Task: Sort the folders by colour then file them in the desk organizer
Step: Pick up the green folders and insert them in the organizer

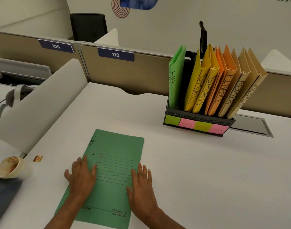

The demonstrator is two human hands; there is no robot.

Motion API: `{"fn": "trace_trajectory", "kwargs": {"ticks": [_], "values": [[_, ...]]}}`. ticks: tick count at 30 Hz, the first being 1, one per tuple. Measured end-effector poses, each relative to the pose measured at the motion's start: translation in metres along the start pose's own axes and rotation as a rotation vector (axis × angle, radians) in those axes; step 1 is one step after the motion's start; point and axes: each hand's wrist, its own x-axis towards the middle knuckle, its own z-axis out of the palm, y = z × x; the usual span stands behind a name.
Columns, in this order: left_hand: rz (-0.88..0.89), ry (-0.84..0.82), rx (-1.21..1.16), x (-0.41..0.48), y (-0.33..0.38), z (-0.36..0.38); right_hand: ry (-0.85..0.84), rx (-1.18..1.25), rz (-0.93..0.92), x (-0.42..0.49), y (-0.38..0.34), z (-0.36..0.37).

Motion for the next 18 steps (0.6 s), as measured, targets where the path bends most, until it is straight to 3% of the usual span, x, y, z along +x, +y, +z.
{"fn": "trace_trajectory", "kwargs": {"ticks": [6,13,18], "values": [[-0.182,0.001,-0.089,0.013,-0.015,-0.004,-0.118,-0.018,0.039,-0.012,0.003,0.014],[-0.299,-0.040,-0.240,0.038,-0.012,-0.006,-0.138,0.002,0.033,-0.013,0.006,0.011],[-0.293,0.011,-0.470,0.042,-0.010,-0.020,-0.156,0.059,0.050,-0.013,0.010,0.008]]}}
